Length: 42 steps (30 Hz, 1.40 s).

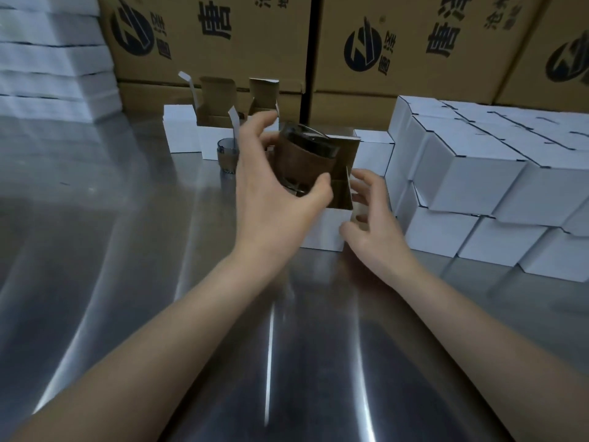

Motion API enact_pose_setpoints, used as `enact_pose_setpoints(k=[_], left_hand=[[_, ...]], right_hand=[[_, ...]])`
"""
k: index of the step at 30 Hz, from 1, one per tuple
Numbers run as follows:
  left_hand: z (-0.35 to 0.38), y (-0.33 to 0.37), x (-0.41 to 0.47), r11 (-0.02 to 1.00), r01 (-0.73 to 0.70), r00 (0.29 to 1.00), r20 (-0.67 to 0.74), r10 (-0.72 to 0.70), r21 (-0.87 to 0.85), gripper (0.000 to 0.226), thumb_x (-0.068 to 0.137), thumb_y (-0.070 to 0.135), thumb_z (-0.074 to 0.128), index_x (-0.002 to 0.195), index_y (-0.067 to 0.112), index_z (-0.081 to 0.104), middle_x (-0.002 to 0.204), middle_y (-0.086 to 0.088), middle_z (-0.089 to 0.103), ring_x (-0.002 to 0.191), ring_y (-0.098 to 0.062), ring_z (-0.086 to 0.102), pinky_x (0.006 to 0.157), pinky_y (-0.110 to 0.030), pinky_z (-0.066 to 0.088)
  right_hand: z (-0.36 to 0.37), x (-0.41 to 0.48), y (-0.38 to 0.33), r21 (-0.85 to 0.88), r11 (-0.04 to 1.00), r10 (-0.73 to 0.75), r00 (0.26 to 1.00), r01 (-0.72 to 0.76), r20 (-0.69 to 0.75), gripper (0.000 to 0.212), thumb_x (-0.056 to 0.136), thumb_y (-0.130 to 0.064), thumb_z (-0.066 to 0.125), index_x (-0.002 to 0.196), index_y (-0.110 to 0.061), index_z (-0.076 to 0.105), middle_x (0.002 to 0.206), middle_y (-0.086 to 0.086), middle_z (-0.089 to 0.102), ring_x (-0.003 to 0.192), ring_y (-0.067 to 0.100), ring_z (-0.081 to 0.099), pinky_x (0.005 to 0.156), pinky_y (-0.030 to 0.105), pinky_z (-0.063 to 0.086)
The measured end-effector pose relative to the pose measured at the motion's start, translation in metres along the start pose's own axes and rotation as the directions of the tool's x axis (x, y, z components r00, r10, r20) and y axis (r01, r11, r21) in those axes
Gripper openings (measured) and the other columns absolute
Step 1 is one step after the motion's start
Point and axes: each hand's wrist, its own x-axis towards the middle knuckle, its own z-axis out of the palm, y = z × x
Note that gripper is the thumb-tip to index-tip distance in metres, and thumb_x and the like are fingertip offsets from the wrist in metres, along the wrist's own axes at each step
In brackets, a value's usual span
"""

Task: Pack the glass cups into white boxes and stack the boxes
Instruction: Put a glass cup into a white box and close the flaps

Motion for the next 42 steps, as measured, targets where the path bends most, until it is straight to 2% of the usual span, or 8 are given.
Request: enact_pose_setpoints(k=[3, 8, 15, 22, 26, 29, 34, 42], left_hand=[[0.008, 0.002, -0.008, 0.998, -0.031, 0.999, 0.011, 0.030, 0.059, 0.078, 0.072, 0.023, 0.078, 0.129, 0.040, 0.028, 0.121, 0.006, 0.052, 0.117, -0.017, 0.053, 0.097, -0.035, 0.050], [0.010, -0.006, -0.014, 0.979, -0.157, 0.986, 0.075, 0.148, 0.133, 0.085, 0.069, 0.014, 0.082, 0.139, 0.021, 0.032, 0.128, 0.000, 0.052, 0.120, -0.028, 0.050, 0.101, -0.042, 0.046], [0.011, -0.016, -0.017, 0.881, -0.424, 0.903, 0.173, 0.393, 0.211, 0.082, 0.073, 0.010, 0.083, 0.136, 0.017, 0.031, 0.130, 0.010, 0.040, 0.120, -0.027, 0.044, 0.099, -0.044, 0.045], [0.014, -0.023, -0.017, 0.824, -0.532, 0.844, 0.210, 0.494, 0.198, 0.082, 0.071, 0.005, 0.083, 0.135, 0.015, 0.034, 0.132, 0.006, 0.043, 0.123, -0.017, 0.039, 0.099, -0.047, 0.045], [0.012, -0.026, -0.014, 0.869, -0.477, 0.869, 0.219, 0.445, 0.129, 0.082, 0.071, 0.013, 0.085, 0.136, 0.016, 0.034, 0.134, 0.010, 0.039, 0.127, -0.020, 0.043, 0.102, -0.047, 0.044], [0.008, -0.029, -0.010, 0.946, -0.316, 0.923, 0.253, 0.290, 0.070, 0.088, 0.069, 0.035, 0.085, 0.138, 0.020, 0.033, 0.141, -0.004, 0.040, 0.129, -0.030, 0.045, 0.103, -0.053, 0.042], [0.003, -0.043, -0.004, 0.996, -0.006, 0.941, 0.338, -0.026, 0.094, 0.091, 0.065, 0.061, 0.071, 0.141, 0.032, 0.031, 0.147, -0.001, 0.030, 0.138, -0.014, 0.032, 0.117, -0.035, 0.031], [0.007, -0.058, -0.001, 0.984, 0.175, 0.834, 0.536, -0.131, -0.033, 0.075, 0.073, 0.038, 0.079, 0.132, 0.047, 0.033, 0.138, 0.016, 0.045, 0.129, 0.002, 0.044, 0.104, -0.019, 0.040]], right_hand=[[0.001, 0.000, -0.006, 0.042, 0.994, -0.095, 0.991, 0.100, -0.098, 0.063, 0.070, -0.019, 0.042, 0.131, -0.032, 0.035, 0.123, -0.037, 0.039, 0.122, -0.005, 0.042, 0.108, 0.034, 0.039], [-0.005, 0.005, -0.014, 0.187, 0.972, -0.081, 0.947, 0.145, -0.312, 0.039, 0.083, -0.018, 0.038, 0.120, -0.022, 0.050, 0.115, -0.003, 0.057, 0.109, 0.013, 0.054, 0.095, 0.029, 0.044], [-0.013, 0.006, -0.030, 0.340, 0.936, -0.030, 0.982, 0.093, -0.187, 0.053, 0.078, -0.057, 0.046, 0.117, -0.022, 0.060, 0.098, -0.013, 0.061, 0.086, -0.006, 0.056, 0.074, 0.010, 0.042], [-0.022, 0.005, -0.042, 0.260, 0.965, -0.004, 0.998, 0.020, -0.059, 0.034, 0.079, -0.039, 0.059, 0.107, -0.022, 0.066, 0.111, 0.009, 0.064, 0.095, 0.011, 0.059, 0.079, 0.024, 0.046], [-0.024, 0.007, -0.040, 0.278, 0.960, 0.032, 0.999, -0.025, -0.021, 0.051, 0.078, -0.039, 0.062, 0.119, -0.011, 0.065, 0.113, 0.017, 0.064, 0.091, 0.015, 0.058, 0.075, 0.020, 0.045], [-0.025, 0.011, -0.037, 0.357, 0.932, 0.077, 0.996, -0.058, -0.039, 0.052, 0.077, -0.035, 0.064, 0.121, -0.008, 0.064, 0.122, 0.019, 0.062, 0.111, 0.028, 0.061, 0.091, 0.032, 0.052], [-0.027, 0.012, -0.038, 0.542, 0.840, 0.076, 0.995, -0.029, -0.063, 0.046, 0.085, -0.030, 0.059, 0.122, -0.004, 0.058, 0.114, 0.013, 0.064, 0.105, 0.024, 0.061, 0.089, 0.042, 0.050], [-0.025, 0.012, -0.042, 0.605, 0.794, 0.044, 0.988, 0.054, -0.147, 0.054, 0.090, -0.042, 0.062, 0.127, -0.006, 0.047, 0.124, 0.021, 0.058, 0.117, 0.030, 0.059, 0.094, 0.042, 0.051]])
